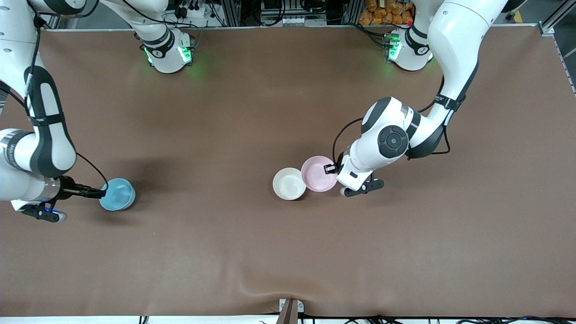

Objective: Stack pink and blue bowls on white bowl
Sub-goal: 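Grasp the pink bowl with the left gripper while the right gripper reaches the blue bowl, then carry the pink bowl onto the white bowl with the left gripper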

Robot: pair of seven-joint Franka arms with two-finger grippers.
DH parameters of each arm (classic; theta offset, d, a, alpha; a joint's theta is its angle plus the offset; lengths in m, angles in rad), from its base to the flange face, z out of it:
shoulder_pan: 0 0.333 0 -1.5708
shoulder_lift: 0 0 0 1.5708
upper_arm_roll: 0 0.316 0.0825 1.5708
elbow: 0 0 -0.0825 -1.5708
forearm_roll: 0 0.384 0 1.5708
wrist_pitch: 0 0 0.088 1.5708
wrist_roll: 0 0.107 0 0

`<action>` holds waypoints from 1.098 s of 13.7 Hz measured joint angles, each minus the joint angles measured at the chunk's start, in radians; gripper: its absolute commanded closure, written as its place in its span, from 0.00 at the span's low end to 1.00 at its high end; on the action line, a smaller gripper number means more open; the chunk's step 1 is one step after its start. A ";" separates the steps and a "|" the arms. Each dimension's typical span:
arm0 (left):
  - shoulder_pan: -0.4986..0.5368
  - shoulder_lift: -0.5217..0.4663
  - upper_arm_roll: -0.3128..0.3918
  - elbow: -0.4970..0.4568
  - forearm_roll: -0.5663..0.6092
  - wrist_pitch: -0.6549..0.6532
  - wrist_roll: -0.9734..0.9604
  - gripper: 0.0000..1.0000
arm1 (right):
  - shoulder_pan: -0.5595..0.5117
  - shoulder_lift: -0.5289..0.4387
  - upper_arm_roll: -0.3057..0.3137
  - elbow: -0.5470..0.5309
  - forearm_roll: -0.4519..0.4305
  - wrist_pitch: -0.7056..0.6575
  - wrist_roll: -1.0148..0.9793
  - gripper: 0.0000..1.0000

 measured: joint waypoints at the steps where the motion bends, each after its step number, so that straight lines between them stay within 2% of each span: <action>1: 0.002 -0.005 0.001 0.003 0.010 -0.015 0.000 1.00 | 0.000 0.000 0.000 -0.015 0.000 0.019 0.000 0.00; 4: 0.005 -0.054 0.007 0.016 0.020 -0.093 0.000 1.00 | -0.001 0.003 -0.001 -0.036 0.000 0.043 0.000 0.00; 8: 0.032 -0.163 0.010 0.021 0.026 -0.217 0.000 1.00 | -0.002 0.018 -0.002 -0.045 0.000 0.054 0.000 0.08; 12: 0.033 -0.235 0.010 0.021 0.056 -0.323 0.001 1.00 | -0.012 0.036 -0.003 -0.045 0.000 0.056 -0.001 0.34; 13: 0.035 -0.249 0.010 0.020 0.057 -0.340 0.003 1.00 | -0.013 0.038 -0.003 -0.045 0.000 0.056 -0.001 0.36; 15: 0.040 -0.266 0.010 0.020 0.058 -0.357 0.007 1.00 | -0.013 0.040 -0.003 -0.045 0.000 0.057 -0.001 0.46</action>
